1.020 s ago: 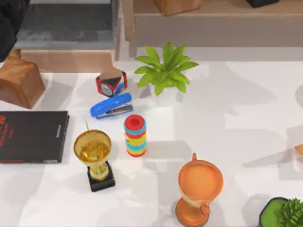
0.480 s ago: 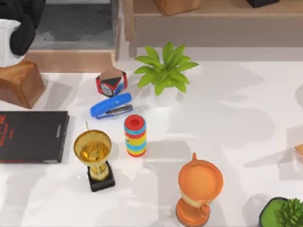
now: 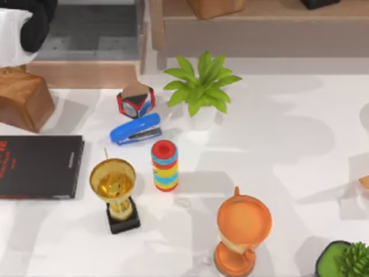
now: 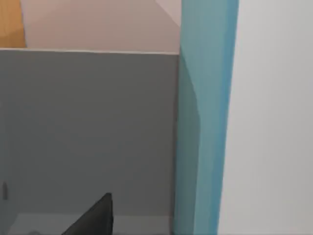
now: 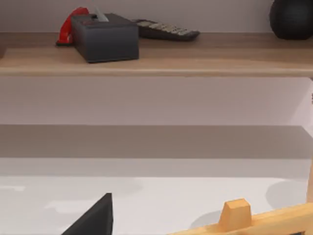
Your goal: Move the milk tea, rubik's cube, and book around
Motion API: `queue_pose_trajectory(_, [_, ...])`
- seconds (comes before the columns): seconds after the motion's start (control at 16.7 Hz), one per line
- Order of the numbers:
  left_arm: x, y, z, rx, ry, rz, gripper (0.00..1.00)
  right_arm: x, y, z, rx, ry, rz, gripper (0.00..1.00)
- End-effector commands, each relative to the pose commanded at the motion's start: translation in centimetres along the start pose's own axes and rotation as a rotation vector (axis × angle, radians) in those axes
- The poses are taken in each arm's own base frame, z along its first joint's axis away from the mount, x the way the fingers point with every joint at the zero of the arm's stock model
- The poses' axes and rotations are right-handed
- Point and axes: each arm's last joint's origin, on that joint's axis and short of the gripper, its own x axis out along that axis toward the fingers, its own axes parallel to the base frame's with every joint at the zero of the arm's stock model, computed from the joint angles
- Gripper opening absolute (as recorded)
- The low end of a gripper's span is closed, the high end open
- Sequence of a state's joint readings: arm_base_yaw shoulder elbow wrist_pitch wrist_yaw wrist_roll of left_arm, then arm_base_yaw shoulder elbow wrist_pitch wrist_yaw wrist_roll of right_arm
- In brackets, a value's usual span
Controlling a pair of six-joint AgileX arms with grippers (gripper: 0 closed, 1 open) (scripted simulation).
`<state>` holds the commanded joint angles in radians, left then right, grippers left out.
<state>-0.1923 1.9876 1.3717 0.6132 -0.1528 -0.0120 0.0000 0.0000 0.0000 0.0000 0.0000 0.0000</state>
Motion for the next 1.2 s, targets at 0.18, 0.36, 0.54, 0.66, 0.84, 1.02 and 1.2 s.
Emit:
queue_pose_trajectory(0.18, [0.46,-0.01,-0.01,0.000,0.000,0.000,1.00,0.00,0.00,0.00,0.000,0.000,0.000,1.00])
queue_pose_trajectory(0.36, [0.46,-0.01,-0.01,0.000,0.000,0.000,0.92,0.00,0.00,0.00,0.000,0.000,0.000,1.00])
queue_pose_trajectory(0.54, [0.46,-0.01,-0.01,0.000,0.000,0.000,0.70,0.00,0.00,0.00,0.000,0.000,0.000,1.00])
queue_pose_trajectory(0.66, [0.46,-0.01,-0.01,0.000,0.000,0.000,0.55,0.00,0.00,0.00,0.000,0.000,0.000,1.00])
queue_pose_trajectory(0.84, [0.46,-0.01,-0.01,0.000,0.000,0.000,0.32,0.00,0.00,0.00,0.000,0.000,0.000,1.00])
queue_pose_trajectory(1.02, [0.46,-0.01,-0.01,0.000,0.000,0.000,0.10,0.00,0.00,0.00,0.000,0.000,0.000,1.00])
queue_pose_trajectory(1.2, [0.46,-0.01,-0.01,0.000,0.000,0.000,0.00,0.00,0.00,0.00,0.000,0.000,0.000,1.00])
